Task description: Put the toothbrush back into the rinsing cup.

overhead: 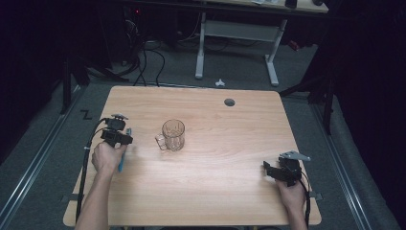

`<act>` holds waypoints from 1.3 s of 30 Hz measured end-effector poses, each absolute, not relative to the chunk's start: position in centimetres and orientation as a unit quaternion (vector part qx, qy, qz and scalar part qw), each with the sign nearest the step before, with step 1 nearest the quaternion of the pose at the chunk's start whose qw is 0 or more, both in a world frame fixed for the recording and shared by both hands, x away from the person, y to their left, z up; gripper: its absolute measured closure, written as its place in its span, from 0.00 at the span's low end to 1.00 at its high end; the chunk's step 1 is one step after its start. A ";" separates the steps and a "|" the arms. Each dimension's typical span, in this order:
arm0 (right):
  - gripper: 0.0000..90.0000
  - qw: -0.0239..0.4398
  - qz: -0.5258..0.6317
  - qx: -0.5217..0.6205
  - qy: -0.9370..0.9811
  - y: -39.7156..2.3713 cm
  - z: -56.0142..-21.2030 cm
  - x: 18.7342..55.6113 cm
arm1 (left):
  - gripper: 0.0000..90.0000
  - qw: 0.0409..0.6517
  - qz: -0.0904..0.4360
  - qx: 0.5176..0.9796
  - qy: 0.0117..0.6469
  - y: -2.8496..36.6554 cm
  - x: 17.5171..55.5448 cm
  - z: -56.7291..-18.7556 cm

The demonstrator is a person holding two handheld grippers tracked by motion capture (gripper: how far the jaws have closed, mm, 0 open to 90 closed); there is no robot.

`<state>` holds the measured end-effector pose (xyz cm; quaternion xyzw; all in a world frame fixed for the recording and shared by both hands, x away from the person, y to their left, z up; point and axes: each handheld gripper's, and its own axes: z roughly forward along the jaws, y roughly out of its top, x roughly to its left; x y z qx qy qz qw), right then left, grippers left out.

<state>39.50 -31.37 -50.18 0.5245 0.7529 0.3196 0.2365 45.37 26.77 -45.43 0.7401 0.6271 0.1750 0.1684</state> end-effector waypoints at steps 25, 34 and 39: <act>0.34 0.237 0.320 0.525 0.753 -31.4 -50.2 39.5 | 0.70 0.136 0.144 0.746 0.636 27.1 46.4 -47.1; 0.34 0.237 0.320 0.525 0.753 -31.4 -50.2 39.5 | 0.76 0.148 0.129 0.740 0.643 27.5 46.6 -47.1; 0.34 0.237 0.320 0.524 0.753 -31.4 -50.2 39.5 | 0.79 0.148 0.125 0.741 0.643 27.6 46.6 -47.1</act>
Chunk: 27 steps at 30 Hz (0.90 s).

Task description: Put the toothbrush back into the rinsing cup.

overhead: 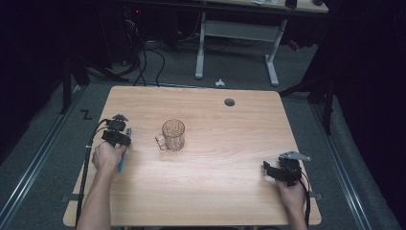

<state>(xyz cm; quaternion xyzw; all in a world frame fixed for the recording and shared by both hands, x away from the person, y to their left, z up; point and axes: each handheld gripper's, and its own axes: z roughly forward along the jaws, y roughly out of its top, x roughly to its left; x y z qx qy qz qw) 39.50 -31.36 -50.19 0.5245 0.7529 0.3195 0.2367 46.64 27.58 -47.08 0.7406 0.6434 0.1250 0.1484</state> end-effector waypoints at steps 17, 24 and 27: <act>0.34 0.237 0.320 0.525 0.753 -31.4 -50.2 39.5 | 0.86 0.147 0.121 0.743 0.641 27.9 46.6 -47.0; 0.34 0.237 0.320 0.525 0.753 -31.4 -50.2 39.5 | 0.87 0.148 0.121 0.743 0.642 27.9 46.6 -47.0; 0.34 0.237 0.320 0.525 0.753 -31.3 -50.2 39.5 | 0.88 0.152 0.121 0.741 0.643 28.0 46.6 -47.1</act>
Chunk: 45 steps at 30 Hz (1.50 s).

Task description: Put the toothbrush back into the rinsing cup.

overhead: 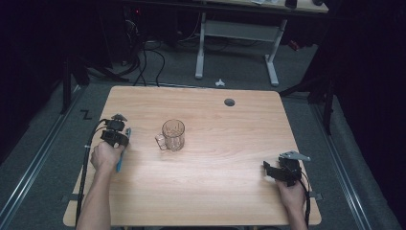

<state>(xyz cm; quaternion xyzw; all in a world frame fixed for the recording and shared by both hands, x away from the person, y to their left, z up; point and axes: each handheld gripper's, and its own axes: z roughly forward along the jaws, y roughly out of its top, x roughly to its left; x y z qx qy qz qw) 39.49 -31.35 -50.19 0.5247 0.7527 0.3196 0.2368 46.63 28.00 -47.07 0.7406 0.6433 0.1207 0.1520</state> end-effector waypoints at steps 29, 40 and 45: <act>0.34 0.237 0.319 0.524 0.753 -31.4 -50.2 39.5 | 0.88 0.176 0.136 0.746 0.628 27.3 45.8 -45.9; 0.34 0.237 0.319 0.524 0.753 -31.4 -50.2 39.5 | 0.88 0.200 0.148 0.744 0.620 27.4 44.8 -44.3; 0.34 0.237 0.319 0.524 0.753 -31.4 -50.2 39.5 | 0.88 0.215 0.152 0.744 0.615 27.2 44.2 -43.7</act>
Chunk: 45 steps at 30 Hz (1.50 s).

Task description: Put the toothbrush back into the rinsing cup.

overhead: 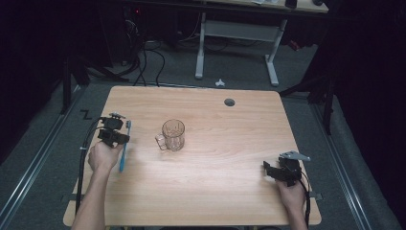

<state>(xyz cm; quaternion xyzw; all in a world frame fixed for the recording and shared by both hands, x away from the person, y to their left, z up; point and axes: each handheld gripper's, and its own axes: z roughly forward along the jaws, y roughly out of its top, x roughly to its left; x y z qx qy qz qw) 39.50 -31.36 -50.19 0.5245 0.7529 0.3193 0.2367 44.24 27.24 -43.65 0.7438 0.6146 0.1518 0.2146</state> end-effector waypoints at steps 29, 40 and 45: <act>0.34 0.237 0.319 0.524 0.753 -31.4 -50.2 39.5 | 0.88 0.290 0.170 0.751 0.569 25.0 41.1 -40.6; 0.34 0.237 0.319 0.524 0.753 -31.4 -50.2 39.5 | 0.88 0.300 0.179 0.758 0.551 23.8 40.8 -39.6; 0.34 0.237 0.319 0.524 0.753 -31.4 -50.2 39.5 | 0.88 0.304 0.182 0.761 0.543 23.3 40.6 -39.3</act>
